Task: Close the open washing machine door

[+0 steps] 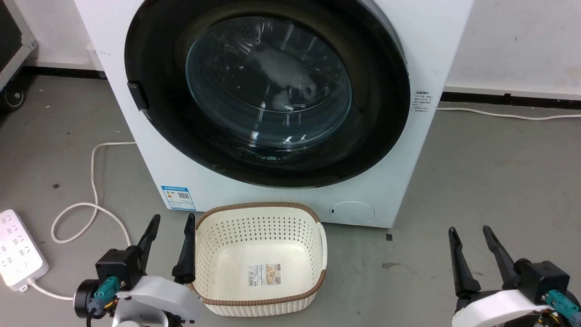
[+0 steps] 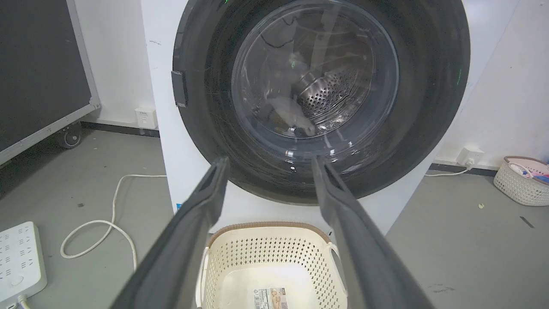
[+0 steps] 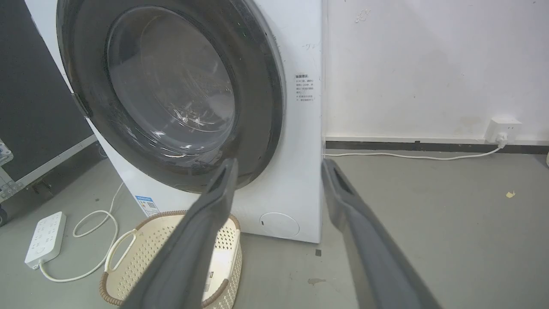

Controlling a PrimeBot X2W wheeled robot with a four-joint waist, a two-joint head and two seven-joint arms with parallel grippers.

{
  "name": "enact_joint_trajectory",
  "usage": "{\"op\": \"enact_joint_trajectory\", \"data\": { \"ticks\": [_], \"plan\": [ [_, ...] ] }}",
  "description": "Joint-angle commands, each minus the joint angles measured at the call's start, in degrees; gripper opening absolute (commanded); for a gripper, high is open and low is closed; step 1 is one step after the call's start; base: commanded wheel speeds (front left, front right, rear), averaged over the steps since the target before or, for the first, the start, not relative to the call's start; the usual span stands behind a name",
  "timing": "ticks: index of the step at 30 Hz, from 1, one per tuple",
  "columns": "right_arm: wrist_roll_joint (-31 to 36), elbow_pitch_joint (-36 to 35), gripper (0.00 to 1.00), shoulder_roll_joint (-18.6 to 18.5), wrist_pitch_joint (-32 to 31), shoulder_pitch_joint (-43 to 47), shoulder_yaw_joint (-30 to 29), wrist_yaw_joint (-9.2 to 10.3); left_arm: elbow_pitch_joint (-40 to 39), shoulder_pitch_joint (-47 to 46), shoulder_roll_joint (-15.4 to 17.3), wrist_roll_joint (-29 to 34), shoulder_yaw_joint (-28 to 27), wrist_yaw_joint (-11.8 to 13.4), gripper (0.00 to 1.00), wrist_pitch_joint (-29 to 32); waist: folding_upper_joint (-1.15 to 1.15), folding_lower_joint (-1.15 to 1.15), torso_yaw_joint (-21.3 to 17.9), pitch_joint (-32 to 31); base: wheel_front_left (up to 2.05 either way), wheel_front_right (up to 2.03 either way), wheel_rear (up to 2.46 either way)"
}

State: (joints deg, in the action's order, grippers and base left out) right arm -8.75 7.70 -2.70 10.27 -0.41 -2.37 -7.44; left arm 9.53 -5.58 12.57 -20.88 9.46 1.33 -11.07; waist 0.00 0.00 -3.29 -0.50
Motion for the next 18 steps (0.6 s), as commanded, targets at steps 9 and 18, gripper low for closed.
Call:
{"op": "enact_joint_trajectory", "data": {
  "ticks": [9, 18],
  "plan": [
    [-0.3, 0.3, 0.00, 0.0, 0.0, 0.0, 0.2, 0.01, 0.5, 0.0, 0.0, -0.4, 0.0, 0.1, 0.00, 0.0, 0.00, 0.01, 0.1, 0.1, 0.00, 0.00, 0.00],
    [0.3, -0.3, 0.00, 0.0, -0.7, 0.0, 0.3, 0.01, -0.2, 0.4, -0.7, 1.1, -0.6, 0.0, 0.00, 0.8, 0.00, 0.01, 0.3, 0.1, 0.00, 0.00, 0.00]
  ]
}}
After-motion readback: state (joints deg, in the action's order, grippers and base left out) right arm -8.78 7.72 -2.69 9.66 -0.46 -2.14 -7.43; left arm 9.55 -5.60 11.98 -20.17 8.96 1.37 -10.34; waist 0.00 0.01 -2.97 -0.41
